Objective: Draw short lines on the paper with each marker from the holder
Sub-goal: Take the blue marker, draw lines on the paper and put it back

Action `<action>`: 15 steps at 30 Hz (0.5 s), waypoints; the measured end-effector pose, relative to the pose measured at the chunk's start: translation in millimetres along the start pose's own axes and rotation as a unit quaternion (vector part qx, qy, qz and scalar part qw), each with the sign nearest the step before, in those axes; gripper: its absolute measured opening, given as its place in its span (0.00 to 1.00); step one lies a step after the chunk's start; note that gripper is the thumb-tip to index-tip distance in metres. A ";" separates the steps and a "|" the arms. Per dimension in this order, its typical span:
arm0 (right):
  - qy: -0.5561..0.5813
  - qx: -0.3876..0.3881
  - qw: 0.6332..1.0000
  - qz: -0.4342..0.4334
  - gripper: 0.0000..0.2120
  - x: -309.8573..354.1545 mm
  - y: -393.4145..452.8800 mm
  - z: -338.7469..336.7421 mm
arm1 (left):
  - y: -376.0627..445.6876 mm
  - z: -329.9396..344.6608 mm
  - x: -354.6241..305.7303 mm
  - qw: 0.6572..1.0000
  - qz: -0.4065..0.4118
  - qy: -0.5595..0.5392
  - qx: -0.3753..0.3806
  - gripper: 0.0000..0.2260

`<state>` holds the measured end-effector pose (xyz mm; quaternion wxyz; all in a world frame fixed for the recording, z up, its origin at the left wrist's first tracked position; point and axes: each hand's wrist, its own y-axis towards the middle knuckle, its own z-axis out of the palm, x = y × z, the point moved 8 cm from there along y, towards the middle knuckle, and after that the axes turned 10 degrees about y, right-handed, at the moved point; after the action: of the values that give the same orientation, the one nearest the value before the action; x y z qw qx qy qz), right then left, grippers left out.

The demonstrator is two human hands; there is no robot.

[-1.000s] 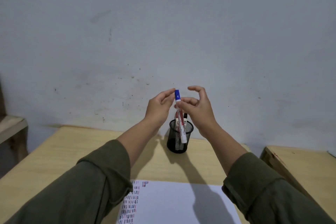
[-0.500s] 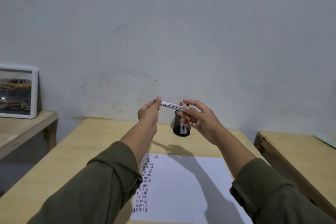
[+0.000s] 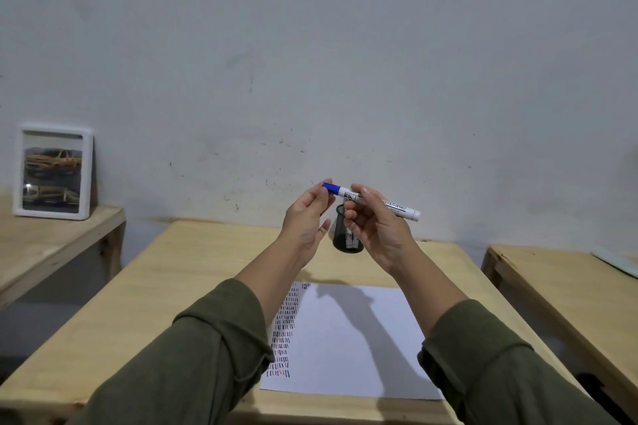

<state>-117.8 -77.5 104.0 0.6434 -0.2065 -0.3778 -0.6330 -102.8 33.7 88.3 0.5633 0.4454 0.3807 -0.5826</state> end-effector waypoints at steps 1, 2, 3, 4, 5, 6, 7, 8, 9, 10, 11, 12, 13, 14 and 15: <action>0.006 0.001 1.000 0.004 0.08 -1.7 0.5 0.8 | 0.2 0.9 -0.4 1.000 0.007 -0.014 0.013 0.09; 0.012 0.002 1.000 0.008 0.08 -3.9 1.1 1.5 | 0.0 1.9 -1.1 0.999 0.012 -0.027 0.023 0.10; 0.022 0.001 1.000 0.012 0.08 -6.5 2.0 1.9 | 0.1 3.1 -1.7 0.999 0.017 -0.040 0.028 0.11; 0.034 0.000 0.999 0.015 0.08 -9.1 3.1 2.2 | 0.2 3.8 -2.7 0.998 0.021 -0.053 0.032 0.11; 0.046 -0.001 0.999 0.016 0.08 -11.3 4.3 2.1 | 0.8 3.9 -3.2 0.997 0.025 -0.063 0.031 0.10; 0.051 -0.001 0.999 0.017 0.08 -12.9 5.1 2.2 | 1.8 2.7 -2.6 0.997 0.027 -0.064 0.026 0.10; 0.051 0.001 0.999 0.015 0.08 -13.9 6.0 2.1 | 2.9 0.7 -1.6 0.998 0.027 -0.060 0.016 0.09; 0.045 0.003 0.999 0.014 0.08 -14.8 6.5 2.2 | 4.0 -2.1 -0.2 0.998 0.025 -0.052 0.003 0.08; 0.038 0.007 0.999 0.013 0.08 -15.7 7.1 2.5 | 5.1 -5.0 1.5 0.999 0.022 -0.043 -0.009 0.08; 0.030 0.011 0.999 0.012 0.08 -16.7 7.4 2.7 | 6.0 -7.8 3.3 0.999 0.019 -0.032 -0.021 0.08; 0.022 0.014 1.000 0.010 0.08 -17.7 7.9 3.1 | 7.0 -10.2 4.8 0.999 0.014 -0.022 -0.032 0.08; 0.012 0.016 1.000 0.009 0.08 -18.8 8.5 3.4 | 8.0 -12.6 6.6 0.999 0.008 -0.016 -0.042 0.08; 0.003 0.019 1.000 0.006 0.08 -19.8 9.0 3.5 | 9.1 -14.4 7.8 0.999 0.001 -0.016 -0.052 0.08; -0.004 0.021 1.000 0.004 0.08 -20.8 9.6 3.7 | 10.5 -16.3 9.3 0.998 -0.004 -0.017 -0.058 0.08; -0.009 0.024 1.000 0.002 0.08 -21.9 10.3 3.6 | 12.2 -17.8 10.8 0.998 -0.009 -0.019 -0.062 0.09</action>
<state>-106.7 -59.2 92.0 0.6456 -0.1976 -0.3980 -0.6210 -88.7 46.2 73.2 0.5918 0.3946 0.4093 -0.5714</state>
